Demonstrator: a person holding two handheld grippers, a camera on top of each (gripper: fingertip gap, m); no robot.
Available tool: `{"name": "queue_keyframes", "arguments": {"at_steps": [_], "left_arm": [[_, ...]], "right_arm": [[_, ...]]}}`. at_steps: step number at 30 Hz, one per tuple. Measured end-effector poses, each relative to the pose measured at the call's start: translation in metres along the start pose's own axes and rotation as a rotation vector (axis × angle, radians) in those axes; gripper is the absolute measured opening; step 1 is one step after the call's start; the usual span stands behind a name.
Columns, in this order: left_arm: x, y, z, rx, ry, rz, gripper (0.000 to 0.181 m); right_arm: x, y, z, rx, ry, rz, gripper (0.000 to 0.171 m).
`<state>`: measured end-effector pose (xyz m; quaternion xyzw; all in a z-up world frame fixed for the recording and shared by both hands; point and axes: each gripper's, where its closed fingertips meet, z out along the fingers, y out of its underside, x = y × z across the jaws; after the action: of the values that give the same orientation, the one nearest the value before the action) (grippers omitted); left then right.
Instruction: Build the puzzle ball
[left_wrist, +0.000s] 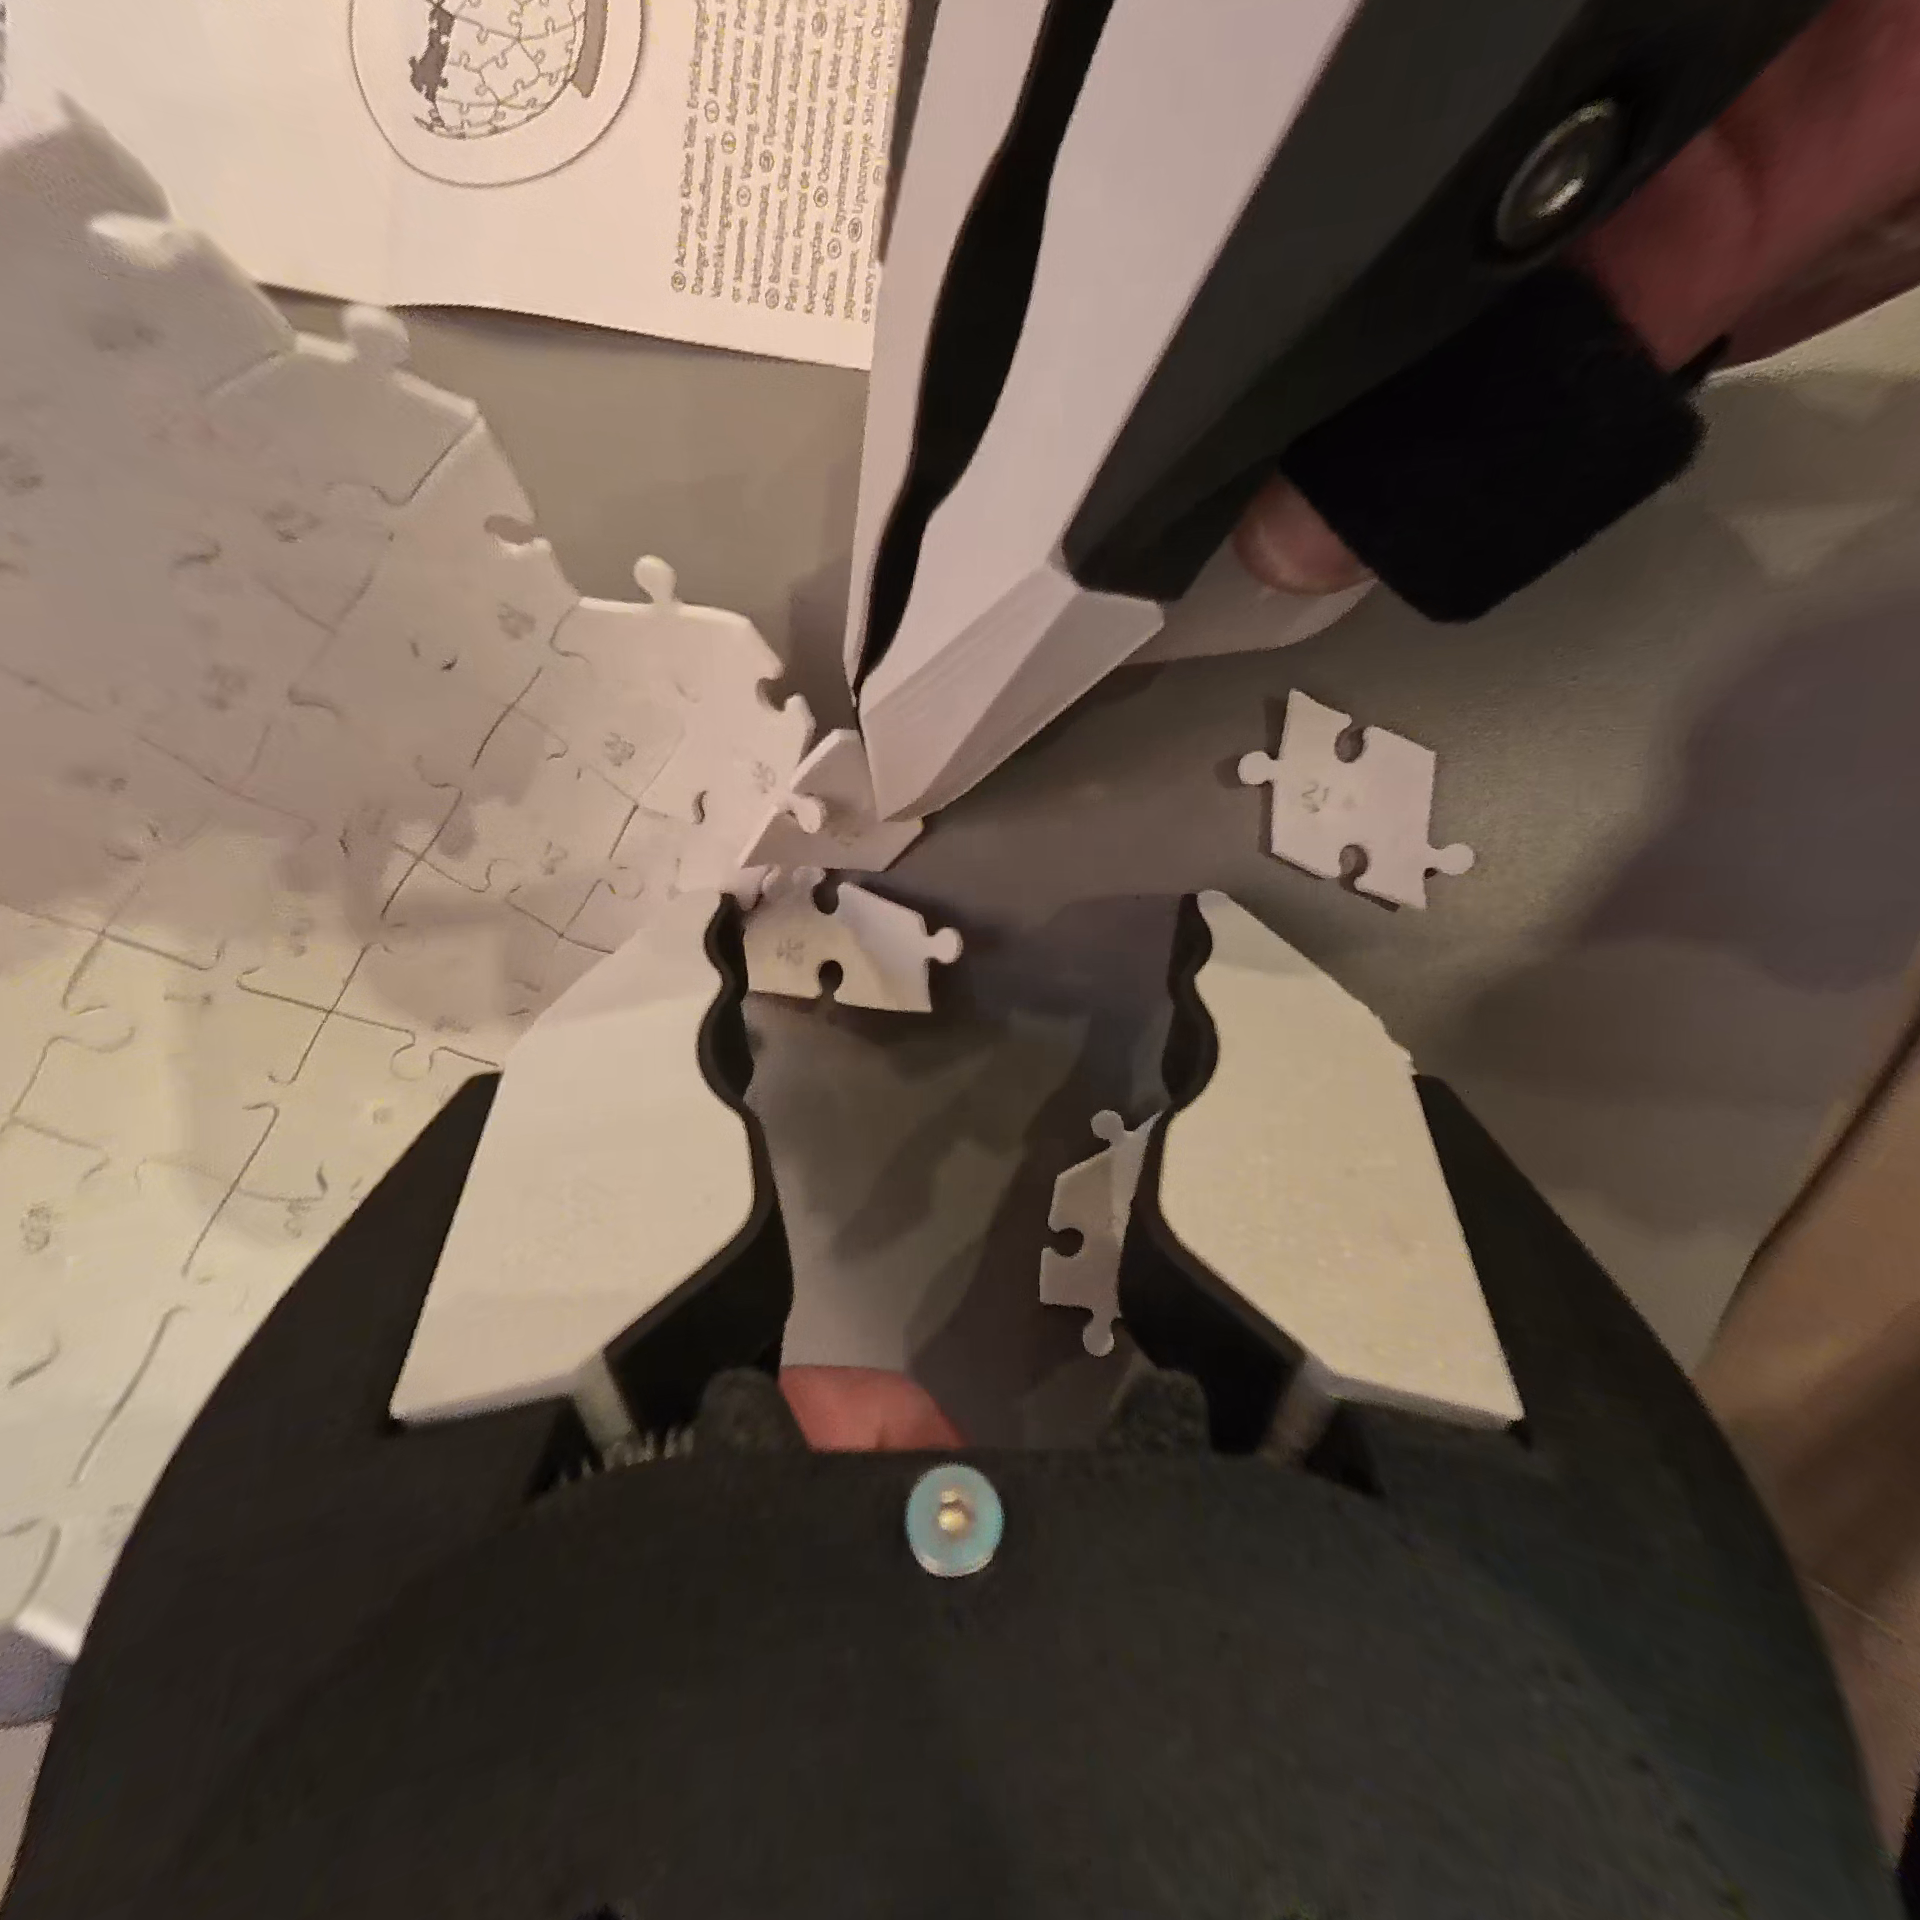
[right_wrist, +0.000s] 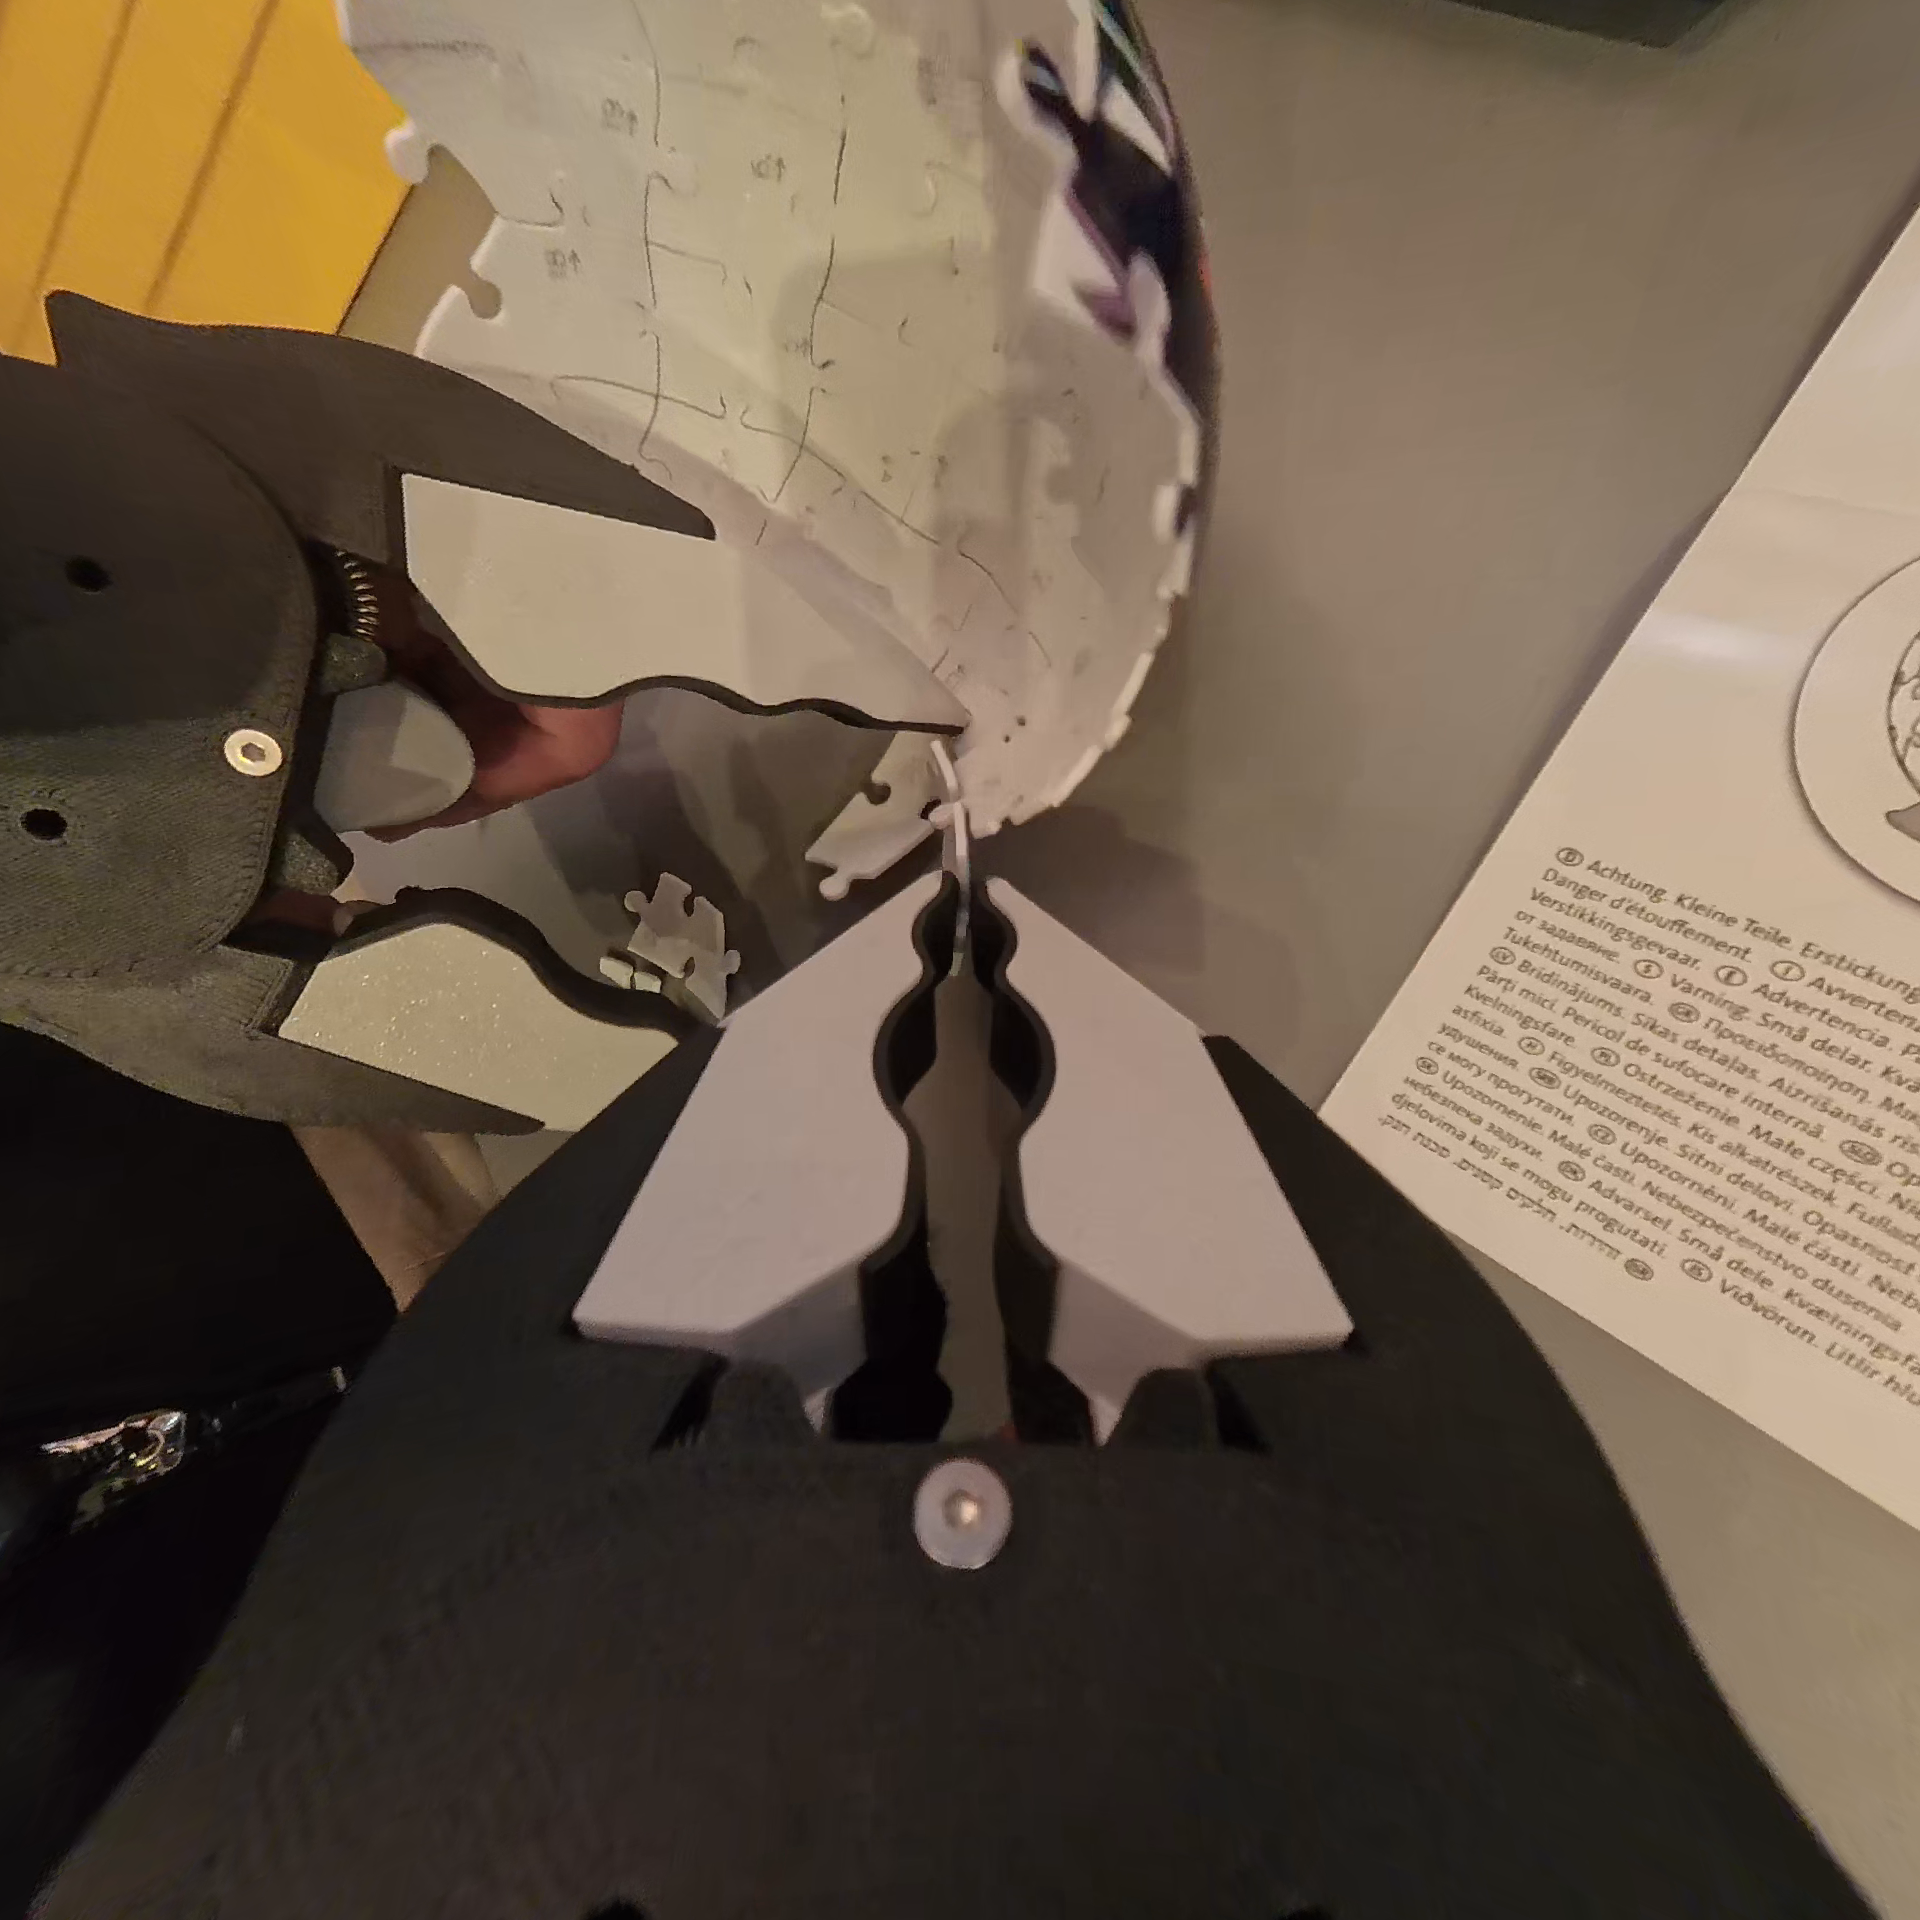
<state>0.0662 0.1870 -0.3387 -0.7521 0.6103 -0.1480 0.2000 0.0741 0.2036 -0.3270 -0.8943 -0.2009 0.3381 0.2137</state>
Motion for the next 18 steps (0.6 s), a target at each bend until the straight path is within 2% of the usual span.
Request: {"name": "queue_keyframes", "arguments": {"at_steps": [14,15,18], "left_arm": [[0.0009,-0.0006,0.0003,-0.003,-0.002,-0.005,0.079],[0.0009,-0.0007,0.0004,0.0,-0.003,-0.006,0.079],[0.001,-0.0008,0.0004,0.01,-0.004,-0.009,0.08]], "right_arm": [[-0.0032,0.0009,-0.0024,-0.002,-0.063,0.124,0.0],[-0.003,0.0003,-0.0032,0.004,-0.06,0.128,0.002],[-0.0018,-0.0004,-0.0071,0.018,-0.034,0.108,0.023]]}}
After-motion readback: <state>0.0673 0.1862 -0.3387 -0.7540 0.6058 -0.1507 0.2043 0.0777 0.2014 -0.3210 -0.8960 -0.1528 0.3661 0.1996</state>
